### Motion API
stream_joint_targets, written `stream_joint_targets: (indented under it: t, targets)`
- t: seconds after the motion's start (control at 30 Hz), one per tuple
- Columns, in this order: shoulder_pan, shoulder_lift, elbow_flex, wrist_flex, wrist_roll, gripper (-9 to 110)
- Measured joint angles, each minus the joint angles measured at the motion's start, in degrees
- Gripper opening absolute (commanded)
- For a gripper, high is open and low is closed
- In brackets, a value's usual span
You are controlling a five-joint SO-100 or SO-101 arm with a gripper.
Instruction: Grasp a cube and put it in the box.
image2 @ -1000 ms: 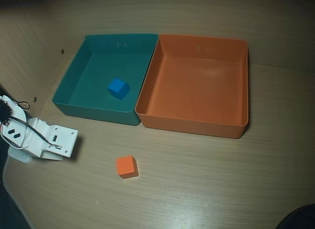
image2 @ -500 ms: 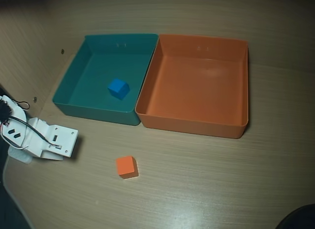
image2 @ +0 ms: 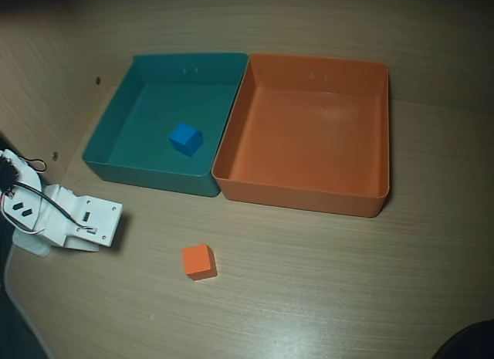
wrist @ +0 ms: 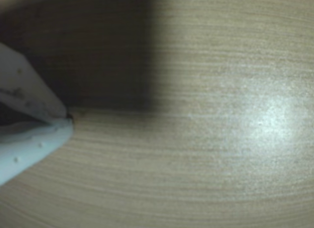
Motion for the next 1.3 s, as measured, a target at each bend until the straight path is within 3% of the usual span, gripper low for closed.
stream_joint_targets:
  t: [1.17, 1.3]
  targets:
    - [0.0, -0.2, -0.6, 0.0, -0.3, -5]
    - [0.0, -2.4, -2.8, 0.0, -0.3, 2]
